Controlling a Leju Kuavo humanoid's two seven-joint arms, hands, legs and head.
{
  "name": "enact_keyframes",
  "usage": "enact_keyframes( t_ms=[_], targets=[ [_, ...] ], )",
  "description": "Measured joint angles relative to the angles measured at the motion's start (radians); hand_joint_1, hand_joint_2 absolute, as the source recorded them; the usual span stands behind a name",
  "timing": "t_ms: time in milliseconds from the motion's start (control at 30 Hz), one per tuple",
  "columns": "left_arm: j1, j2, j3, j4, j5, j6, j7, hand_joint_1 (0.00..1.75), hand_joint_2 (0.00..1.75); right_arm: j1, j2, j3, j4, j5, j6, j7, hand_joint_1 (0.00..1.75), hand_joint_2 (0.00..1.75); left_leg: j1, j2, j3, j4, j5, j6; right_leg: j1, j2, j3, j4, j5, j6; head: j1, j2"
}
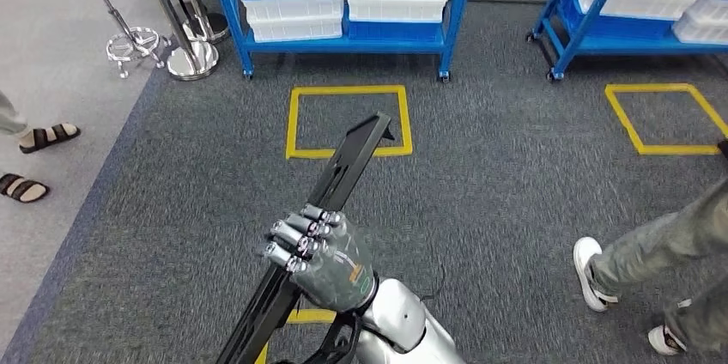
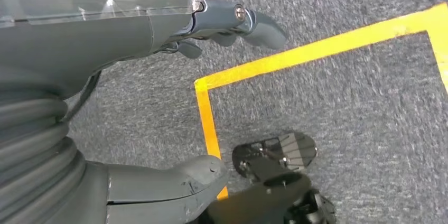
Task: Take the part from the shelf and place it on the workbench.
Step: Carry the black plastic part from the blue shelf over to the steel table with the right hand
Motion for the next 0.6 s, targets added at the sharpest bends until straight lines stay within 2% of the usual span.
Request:
enact_keyframes(
  t_ms=[67,100,133,167,200,233,267,333,367,400,433,500,567,600],
  targets=[
    [-0.006,0.011,0.0,0.0,0.0,-0.008,0.009,0.0,1.75,-0.003,0.001,0.0,0.0,0.005,0.0,0.003,1.75,1.75,0.002,-0.015,-0.006,-0.002,0.007,0.007,-0.006,0.035,-0.052,0.119,-0.069,0.006,0.0,0.0],
    [-0.008,0.017,0.0,0.0,0.001,-0.005,0.013,0.0,1.75,-0.002,0.001,0.0,0.0,0.008,0.0,0.004,1.75,1.75,0.002,-0.025,-0.009,-0.001,0.009,0.007,-0.009,0.042,-0.079,0.181,-0.096,0.009,0.0,0.0],
    [-0.008,0.022,0.0,0.0,0.003,-0.002,0.018,0.0,1.75,0.0,0.0,0.0,0.0,0.01,0.0,0.005,1.75,1.75,0.003,-0.035,-0.012,0.0,0.01,0.007,-0.013,0.044,-0.095,0.217,-0.103,0.011,0.0,0.0],
    [-0.007,0.026,0.0,0.0,0.004,0.003,0.021,0.0,1.75,0.001,0.0,0.0,0.0,0.011,0.0,0.006,1.75,1.75,0.003,-0.047,-0.015,0.002,0.011,0.005,-0.016,0.045,-0.094,0.218,-0.091,0.012,0.0,0.0],
    [-0.007,0.029,0.0,0.0,0.007,0.006,0.024,0.0,1.75,0.002,0.0,0.0,0.0,0.012,0.0,0.007,1.75,1.75,0.004,-0.06,-0.016,0.006,0.011,0.002,-0.019,0.049,-0.075,0.18,-0.061,0.014,0.0,0.0],
    [-0.007,0.03,0.0,0.0,0.01,0.009,0.026,0.0,1.75,0.002,0.0,0.0,-0.001,0.013,0.0,0.008,1.75,1.75,0.006,-0.072,-0.017,0.01,0.01,-0.001,-0.023,0.06,-0.042,0.116,-0.024,0.014,0.0,0.0],
    [-0.008,0.031,0.0,0.0,0.012,0.011,0.026,0.0,1.75,0.002,0.0,0.0,-0.001,0.013,0.0,0.009,1.75,1.75,0.006,-0.084,-0.021,0.017,0.008,-0.007,-0.026,0.083,-0.011,0.052,0.001,0.015,0.0,0.0],
    [-0.01,0.034,0.0,0.0,0.014,0.014,0.027,0.0,1.75,0.003,0.0,-0.001,-0.004,0.013,0.0,0.009,1.75,1.75,0.007,-0.104,-0.033,0.029,0.007,-0.021,-0.029,0.12,0.022,-0.022,0.019,0.013,0.0,0.0],
    [-0.01,0.036,0.0,0.0,0.015,0.015,0.028,0.0,1.75,0.004,0.0,-0.001,-0.004,0.013,0.0,0.009,1.75,1.75,0.009,-0.113,-0.039,0.031,0.008,-0.029,-0.027,0.127,0.022,-0.027,0.015,0.009,0.0,0.0],
    [-0.009,0.037,0.0,0.0,0.015,0.015,0.028,0.0,1.75,0.005,0.0,-0.002,-0.006,0.013,0.0,0.009,1.75,1.75,0.012,-0.122,-0.044,0.03,0.012,-0.037,-0.026,0.118,0.021,-0.028,0.017,0.004,0.0,0.0],
    [-0.008,0.04,0.0,0.0,0.015,0.016,0.028,0.0,1.75,0.006,0.001,-0.002,-0.007,0.014,0.0,0.009,1.75,1.75,0.015,-0.123,-0.047,0.03,0.013,-0.043,-0.025,0.108,0.021,-0.032,0.02,-0.003,0.0,0.0],
    [-0.008,0.043,0.0,0.0,0.015,0.016,0.028,0.0,1.75,0.005,0.002,-0.002,-0.009,0.014,0.0,0.009,1.75,1.75,0.014,-0.086,-0.066,0.067,-0.01,-0.052,-0.026,0.083,0.025,-0.041,0.026,-0.016,-0.001,0.0],
    [-0.011,0.045,0.0,0.0,0.017,0.017,0.028,0.0,1.75,0.006,0.002,-0.003,-0.01,0.014,0.0,0.007,1.75,1.75,0.012,-0.038,-0.118,0.178,-0.07,-0.058,-0.022,0.056,0.025,-0.045,0.027,-0.024,-0.001,0.0],
    [-0.012,0.046,0.0,0.0,0.019,0.017,0.028,0.0,1.75,0.008,0.002,-0.003,-0.011,0.014,0.0,0.005,1.75,1.75,0.012,-0.029,-0.148,0.242,-0.097,-0.059,-0.019,0.041,0.024,-0.044,0.027,-0.027,-0.001,0.0]
  ],
)
